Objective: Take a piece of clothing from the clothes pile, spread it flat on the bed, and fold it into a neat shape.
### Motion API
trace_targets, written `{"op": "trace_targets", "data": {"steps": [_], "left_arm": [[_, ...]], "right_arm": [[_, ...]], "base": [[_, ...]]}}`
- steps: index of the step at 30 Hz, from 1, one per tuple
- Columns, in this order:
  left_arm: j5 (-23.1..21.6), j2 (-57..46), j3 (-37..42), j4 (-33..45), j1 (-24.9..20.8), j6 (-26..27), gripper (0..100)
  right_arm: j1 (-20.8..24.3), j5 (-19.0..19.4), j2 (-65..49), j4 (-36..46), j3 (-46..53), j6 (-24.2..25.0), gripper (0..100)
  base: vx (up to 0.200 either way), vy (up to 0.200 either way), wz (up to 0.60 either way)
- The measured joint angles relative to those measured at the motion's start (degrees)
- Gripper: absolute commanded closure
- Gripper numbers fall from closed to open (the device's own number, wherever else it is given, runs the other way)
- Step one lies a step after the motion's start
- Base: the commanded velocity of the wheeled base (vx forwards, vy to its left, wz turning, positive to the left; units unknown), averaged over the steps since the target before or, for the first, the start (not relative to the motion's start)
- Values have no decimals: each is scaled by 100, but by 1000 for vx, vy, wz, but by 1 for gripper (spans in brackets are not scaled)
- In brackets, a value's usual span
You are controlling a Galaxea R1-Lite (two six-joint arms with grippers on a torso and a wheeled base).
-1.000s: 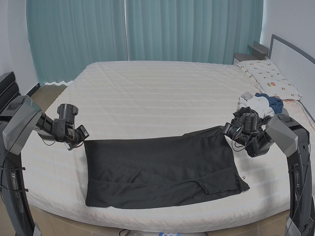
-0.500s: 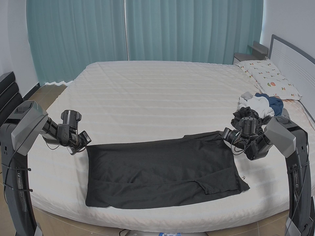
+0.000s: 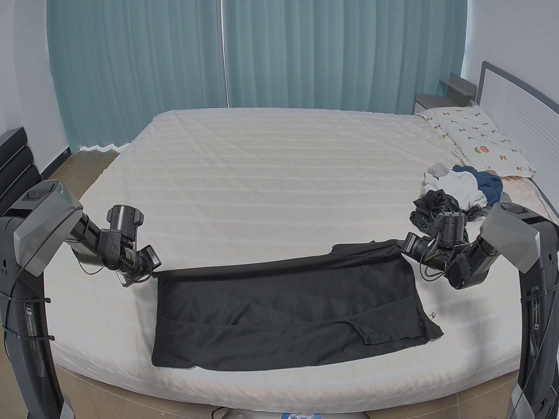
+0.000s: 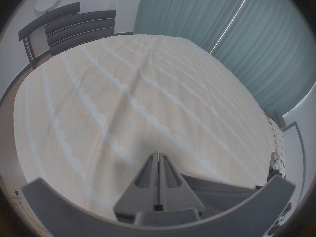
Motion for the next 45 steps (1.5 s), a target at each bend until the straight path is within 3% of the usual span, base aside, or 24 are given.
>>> {"op": "trace_targets", "data": {"steps": [28,45], "left_arm": [[-41,-841,1740,-39,-123,74,100],[-41,-1052,2594,-193,-323,269,100]], "right_arm": [[-80,216,-734,-1150,2186,-536,100],[-388,755,-783,-1837,3369,-1090,100]], "base": [[0,0,0],[0,0,0]]}}
